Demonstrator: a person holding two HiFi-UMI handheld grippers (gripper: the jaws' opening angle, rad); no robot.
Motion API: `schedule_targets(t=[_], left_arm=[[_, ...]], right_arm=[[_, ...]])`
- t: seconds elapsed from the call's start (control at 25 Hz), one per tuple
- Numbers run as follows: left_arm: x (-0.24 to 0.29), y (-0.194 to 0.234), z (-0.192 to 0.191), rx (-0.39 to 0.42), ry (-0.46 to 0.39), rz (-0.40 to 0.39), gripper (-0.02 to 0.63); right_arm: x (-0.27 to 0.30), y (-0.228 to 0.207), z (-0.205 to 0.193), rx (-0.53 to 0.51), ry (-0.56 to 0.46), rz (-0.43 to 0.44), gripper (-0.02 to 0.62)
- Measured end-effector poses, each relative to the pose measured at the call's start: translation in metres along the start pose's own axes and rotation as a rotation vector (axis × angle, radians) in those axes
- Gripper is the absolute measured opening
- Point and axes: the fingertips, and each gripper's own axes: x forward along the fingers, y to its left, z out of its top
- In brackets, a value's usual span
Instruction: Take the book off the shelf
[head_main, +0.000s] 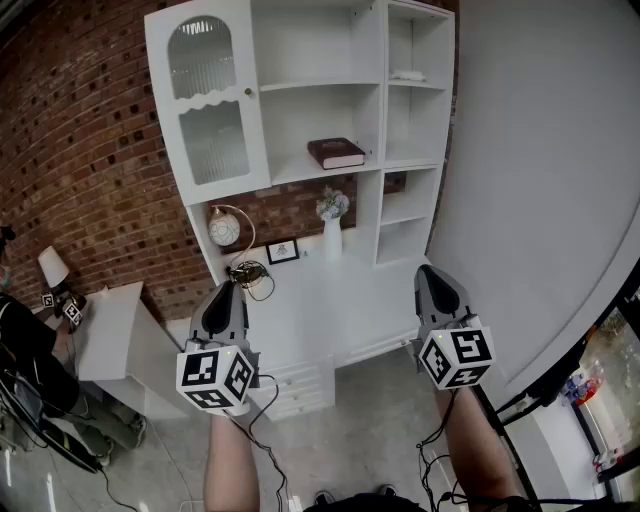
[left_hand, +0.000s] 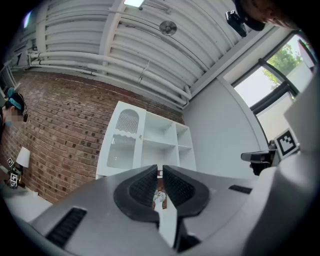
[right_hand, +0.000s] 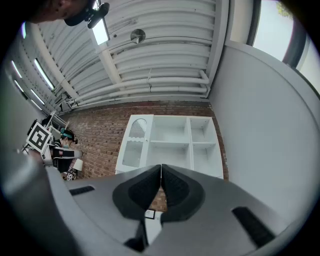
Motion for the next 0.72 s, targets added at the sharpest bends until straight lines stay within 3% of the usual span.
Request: schedule_targets(t=[0.36, 0.56, 0.6, 0.68, 0.72], left_arm=[[0.002, -0.053, 0.01, 0.03, -0.016, 0.009, 0.034], [-0.001, -0.084, 0.013, 0.048, -0.021, 0.038, 0.038], [-0.001, -0.091, 0.013, 0.053, -0.021, 0.043, 0.065], [-0.001, -0.106, 0.013, 0.058, -0.01, 0.044, 0.214], [-0.001, -0.113, 0.012, 0.059, -0.003, 0.042, 0.244]], right_arm=[[-0.021, -0.044, 0.002, 0.001, -0.007, 0.006, 0.002], [-0.031, -0.068, 0.001, 0.055, -0.022, 0.04, 0.018], [-0.032, -0.072, 0.0, 0.07, -0.02, 0.052, 0.056], [-0.033, -0.08, -0.001, 0.09, -0.012, 0.071, 0.151], [-0.034, -0.084, -0.001, 0.094, -0.012, 0.079, 0.188]])
